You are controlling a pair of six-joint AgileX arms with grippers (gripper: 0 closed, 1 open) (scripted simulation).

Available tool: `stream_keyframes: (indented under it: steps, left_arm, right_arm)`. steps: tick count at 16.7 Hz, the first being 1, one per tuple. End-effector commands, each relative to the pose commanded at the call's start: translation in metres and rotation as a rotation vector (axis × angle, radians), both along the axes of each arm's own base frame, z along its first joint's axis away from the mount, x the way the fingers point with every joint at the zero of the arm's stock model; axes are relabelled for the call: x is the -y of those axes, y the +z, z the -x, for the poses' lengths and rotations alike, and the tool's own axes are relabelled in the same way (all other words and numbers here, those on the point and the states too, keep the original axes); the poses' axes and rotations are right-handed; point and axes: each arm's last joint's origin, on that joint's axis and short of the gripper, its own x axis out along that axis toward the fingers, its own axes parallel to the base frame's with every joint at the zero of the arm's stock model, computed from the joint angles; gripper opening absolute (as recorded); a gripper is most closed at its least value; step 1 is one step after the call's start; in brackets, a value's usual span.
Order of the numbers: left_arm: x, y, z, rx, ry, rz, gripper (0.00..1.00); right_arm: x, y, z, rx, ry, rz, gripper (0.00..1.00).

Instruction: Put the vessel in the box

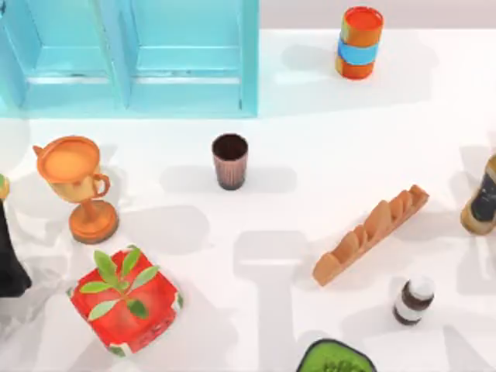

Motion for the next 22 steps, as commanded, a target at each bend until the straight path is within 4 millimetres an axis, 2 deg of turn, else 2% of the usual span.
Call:
stream_keyframes:
  steps: [4,7,10,13,16,18,20,22]
  left_arm:
    - [0.000,0.000,0.000,0.000,0.000,0.000,1.00]
    - [0.000,0.000,0.000,0.000,0.000,0.000,1.00]
    - [0.000,0.000,0.000,0.000,0.000,0.000,1.00]
    - [0.000,0.000,0.000,0.000,0.000,0.000,1.00]
    - [0.000,0.000,0.000,0.000,0.000,0.000,1.00]
    - [0.000,0.000,0.000,0.000,0.000,0.000,1.00]
    - [0.000,0.000,0.000,0.000,0.000,0.000,1.00]
    - [0.000,0.000,0.000,0.000,0.000,0.000,1.00]
  right_arm:
    - [-0.001,0.005,0.000,-0.013,0.016,-0.006,1.00]
    - [-0.008,0.029,-0.001,-0.081,0.089,-0.035,1.00]
    - [-0.020,0.073,-0.007,-0.190,0.193,-0.075,1.00]
    - [-0.039,0.134,-0.024,-0.322,0.302,-0.116,1.00]
    - [-0.069,0.198,-0.056,-0.468,0.394,-0.148,1.00]
    - [-0.098,0.233,-0.084,-0.572,0.438,-0.161,1.00]
    - [-0.132,0.256,-0.114,-0.684,0.463,-0.165,1.00]
    - [-0.170,0.264,-0.144,-0.803,0.467,-0.158,1.00]
